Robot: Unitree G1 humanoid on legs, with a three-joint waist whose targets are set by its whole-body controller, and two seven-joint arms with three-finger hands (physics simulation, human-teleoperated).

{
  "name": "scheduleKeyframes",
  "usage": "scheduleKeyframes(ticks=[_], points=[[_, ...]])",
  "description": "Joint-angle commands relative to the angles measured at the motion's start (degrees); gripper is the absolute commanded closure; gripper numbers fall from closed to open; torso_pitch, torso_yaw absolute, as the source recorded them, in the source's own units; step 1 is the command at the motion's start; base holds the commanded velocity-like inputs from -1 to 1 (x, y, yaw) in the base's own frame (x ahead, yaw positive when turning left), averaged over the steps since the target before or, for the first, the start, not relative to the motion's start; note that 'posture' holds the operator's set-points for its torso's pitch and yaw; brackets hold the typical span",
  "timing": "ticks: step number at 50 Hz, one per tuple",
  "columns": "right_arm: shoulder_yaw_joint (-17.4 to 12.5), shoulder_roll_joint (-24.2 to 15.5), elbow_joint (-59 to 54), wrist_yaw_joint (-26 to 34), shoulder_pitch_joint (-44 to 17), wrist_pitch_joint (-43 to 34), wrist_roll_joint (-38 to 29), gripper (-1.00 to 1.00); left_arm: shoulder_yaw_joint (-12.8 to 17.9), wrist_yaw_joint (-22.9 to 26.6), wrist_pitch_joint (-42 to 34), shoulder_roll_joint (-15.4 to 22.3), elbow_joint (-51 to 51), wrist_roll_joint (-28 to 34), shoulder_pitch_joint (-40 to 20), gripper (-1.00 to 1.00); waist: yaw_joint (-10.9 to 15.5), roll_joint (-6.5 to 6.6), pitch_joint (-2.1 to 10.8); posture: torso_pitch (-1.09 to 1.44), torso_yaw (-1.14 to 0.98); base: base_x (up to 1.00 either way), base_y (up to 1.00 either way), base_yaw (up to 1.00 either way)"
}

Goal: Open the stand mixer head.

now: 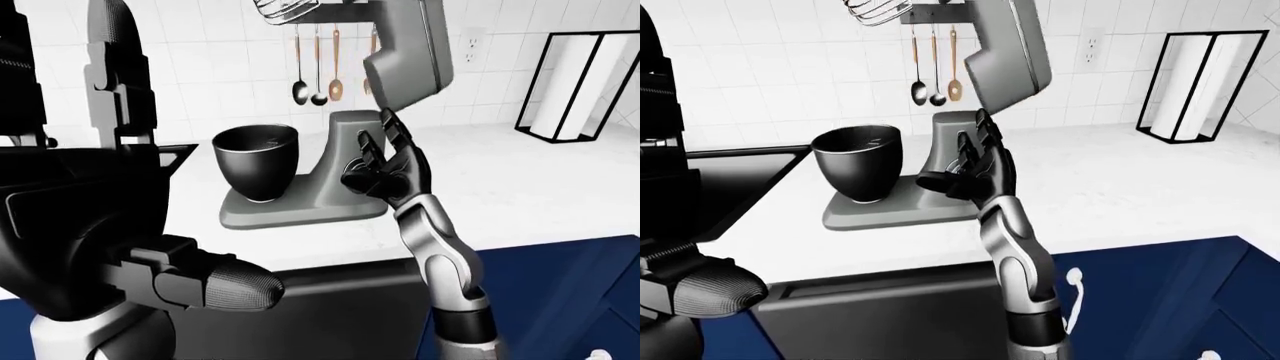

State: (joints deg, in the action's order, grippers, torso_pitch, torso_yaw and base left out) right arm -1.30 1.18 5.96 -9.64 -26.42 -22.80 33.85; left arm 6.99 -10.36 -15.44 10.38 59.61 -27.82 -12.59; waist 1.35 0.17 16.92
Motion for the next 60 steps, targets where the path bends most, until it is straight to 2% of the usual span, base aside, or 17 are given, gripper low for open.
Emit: scheduleKeyframes(ticks=[1,11,21,27,30,37,44,50,53,60], points=[[-0.2,-0.1,1.9,0.2,-1.8,1.5,-0.1,-1.00,0.2,0.1,0.6,0.2,0.4,0.1,-1.0,-1.00,0.0,0.12,0.06,-0.41,0.00,0.00,0.00,0.00],[-0.3,-0.1,8.4,-2.0,-1.2,-1.5,2.4,-1.00,0.4,1.1,0.4,-0.7,0.4,0.8,-0.7,-1.00,0.2,0.03,0.01,-0.41,0.00,0.00,0.00,0.00],[-1.6,-2.1,23.3,-10.7,-3.6,-8.8,13.5,-1.00,0.7,2.1,-0.1,-1.8,0.4,1.5,-0.7,-1.00,0.3,-0.20,-0.05,-0.41,0.00,0.00,0.00,0.00],[-2.1,-3.7,25.3,-12.9,-3.8,-9.2,16.4,-1.00,0.9,1.6,-0.1,-1.3,0.4,1.1,-0.9,-1.00,0.2,-0.34,0.00,-0.41,0.00,0.00,0.00,0.00],[-2.5,-4.8,26.5,-12.5,-2.0,-9.5,16.9,-1.00,0.6,1.5,0.1,-1.2,0.4,1.2,-0.8,-1.00,0.2,-0.48,-0.04,-0.41,0.00,0.00,0.00,0.00],[-6.4,-8.4,28.6,-12.1,0.9,-9.9,19.4,-1.00,0.5,1.8,0.1,-1.5,0.4,1.4,-0.6,-1.00,0.3,-0.80,-0.09,-0.41,0.00,0.00,0.00,0.00],[-7.4,-9.9,31.9,-13.2,2.4,-9.9,21.6,-1.00,0.8,2.2,-0.2,-1.9,0.4,1.5,-0.6,-1.00,0.1,-0.85,-0.11,-0.41,0.00,0.00,0.00,0.00],[-9.4,-12.0,33.6,-14.8,2.9,-9.9,24.9,-1.00,1.2,2.8,-0.6,-2.4,0.4,1.7,-0.8,-1.00,0.0,-1.13,-0.08,-0.41,0.00,0.00,0.00,0.00],[-11.4,-13.9,33.6,-16.4,2.1,-9.7,27.7,-1.00,1.0,2.7,-0.5,-2.3,0.4,1.8,-0.8,-1.00,0.0,-1.25,-0.11,-0.41,0.00,0.00,0.00,0.00],[-13.1,-16.9,33.4,-18.3,1.9,-8.3,30.9,-1.00,1.0,2.0,-0.2,-1.6,0.4,1.3,-1.0,-1.00,-0.2,-1.41,-0.26,-0.41,0.00,0.00,0.00,0.00]])
